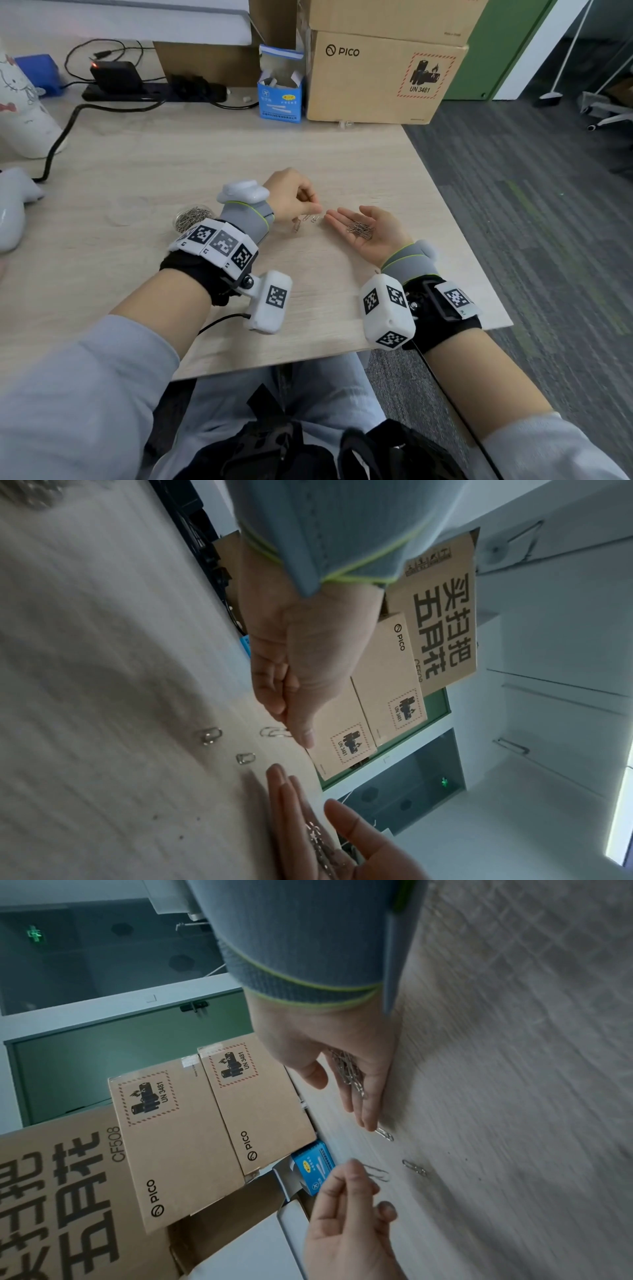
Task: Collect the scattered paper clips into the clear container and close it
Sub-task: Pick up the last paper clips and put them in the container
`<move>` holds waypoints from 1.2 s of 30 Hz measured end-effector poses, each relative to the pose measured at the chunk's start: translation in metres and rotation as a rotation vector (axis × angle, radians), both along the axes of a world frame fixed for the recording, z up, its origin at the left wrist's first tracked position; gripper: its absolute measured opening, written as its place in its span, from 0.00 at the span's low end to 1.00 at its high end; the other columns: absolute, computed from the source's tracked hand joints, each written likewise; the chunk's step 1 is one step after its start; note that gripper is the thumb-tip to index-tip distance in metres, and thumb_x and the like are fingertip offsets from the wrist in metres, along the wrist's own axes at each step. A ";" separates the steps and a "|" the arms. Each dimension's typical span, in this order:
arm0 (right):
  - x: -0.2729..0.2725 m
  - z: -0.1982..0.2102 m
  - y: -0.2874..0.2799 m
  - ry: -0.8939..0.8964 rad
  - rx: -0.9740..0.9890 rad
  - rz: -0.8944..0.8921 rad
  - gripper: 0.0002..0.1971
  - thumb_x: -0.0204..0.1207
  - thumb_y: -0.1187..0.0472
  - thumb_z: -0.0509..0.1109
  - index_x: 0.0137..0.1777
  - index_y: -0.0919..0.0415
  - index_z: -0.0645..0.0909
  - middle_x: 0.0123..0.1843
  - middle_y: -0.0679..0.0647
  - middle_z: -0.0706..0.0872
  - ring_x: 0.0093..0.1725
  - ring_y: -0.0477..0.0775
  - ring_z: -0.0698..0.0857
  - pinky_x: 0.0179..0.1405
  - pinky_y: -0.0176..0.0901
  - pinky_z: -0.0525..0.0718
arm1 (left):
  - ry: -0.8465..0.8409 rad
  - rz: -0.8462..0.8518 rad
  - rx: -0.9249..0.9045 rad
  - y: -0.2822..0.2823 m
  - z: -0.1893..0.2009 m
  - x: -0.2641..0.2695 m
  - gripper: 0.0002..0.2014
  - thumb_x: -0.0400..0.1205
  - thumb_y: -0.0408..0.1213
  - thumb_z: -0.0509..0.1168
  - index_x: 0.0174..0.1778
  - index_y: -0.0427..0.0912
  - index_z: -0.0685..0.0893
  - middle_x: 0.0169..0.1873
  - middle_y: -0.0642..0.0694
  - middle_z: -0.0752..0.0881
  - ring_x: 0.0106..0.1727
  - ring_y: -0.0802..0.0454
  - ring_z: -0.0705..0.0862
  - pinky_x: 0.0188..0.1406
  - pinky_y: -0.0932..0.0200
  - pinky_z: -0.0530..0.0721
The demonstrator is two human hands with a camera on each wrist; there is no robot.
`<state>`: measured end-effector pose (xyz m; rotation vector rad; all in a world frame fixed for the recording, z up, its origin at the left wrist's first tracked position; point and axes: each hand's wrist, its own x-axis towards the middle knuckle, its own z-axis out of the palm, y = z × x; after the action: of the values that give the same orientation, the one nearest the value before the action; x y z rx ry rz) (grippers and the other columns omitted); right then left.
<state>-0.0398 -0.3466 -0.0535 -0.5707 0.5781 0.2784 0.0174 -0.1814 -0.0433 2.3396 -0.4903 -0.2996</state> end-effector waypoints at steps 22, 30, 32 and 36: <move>0.011 -0.001 -0.002 -0.034 0.105 -0.010 0.17 0.85 0.69 0.48 0.50 0.84 0.73 0.73 0.76 0.72 0.74 0.74 0.72 0.75 0.56 0.71 | 0.044 0.131 0.417 0.006 -0.003 -0.002 0.08 0.68 0.41 0.75 0.36 0.41 0.89 0.27 0.50 0.84 0.31 0.50 0.81 0.28 0.63 0.75; 0.008 0.003 -0.005 -0.035 0.088 -0.024 0.18 0.85 0.68 0.47 0.66 0.80 0.70 0.74 0.75 0.71 0.74 0.73 0.71 0.75 0.55 0.70 | 0.070 0.103 0.322 -0.008 -0.006 0.002 0.05 0.70 0.37 0.71 0.37 0.41 0.90 0.27 0.51 0.84 0.38 0.49 0.83 0.40 0.57 0.80; 0.007 0.003 -0.006 -0.032 0.091 -0.015 0.18 0.85 0.68 0.48 0.61 0.82 0.72 0.73 0.76 0.71 0.74 0.73 0.72 0.74 0.55 0.71 | 0.052 0.141 0.213 -0.015 -0.004 0.002 0.05 0.71 0.37 0.72 0.39 0.41 0.90 0.28 0.50 0.85 0.39 0.49 0.84 0.43 0.58 0.81; 0.006 0.003 -0.010 -0.035 0.092 -0.006 0.17 0.85 0.67 0.48 0.52 0.83 0.74 0.74 0.75 0.71 0.74 0.72 0.72 0.75 0.54 0.71 | 0.049 0.161 0.235 -0.026 -0.007 0.006 0.12 0.72 0.39 0.73 0.47 0.37 0.88 0.43 0.43 0.88 0.46 0.46 0.85 0.45 0.58 0.79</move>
<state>-0.0343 -0.3568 -0.0508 -0.4838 0.5299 0.2873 0.0231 -0.2072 -0.0501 2.5745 -0.2514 -0.3530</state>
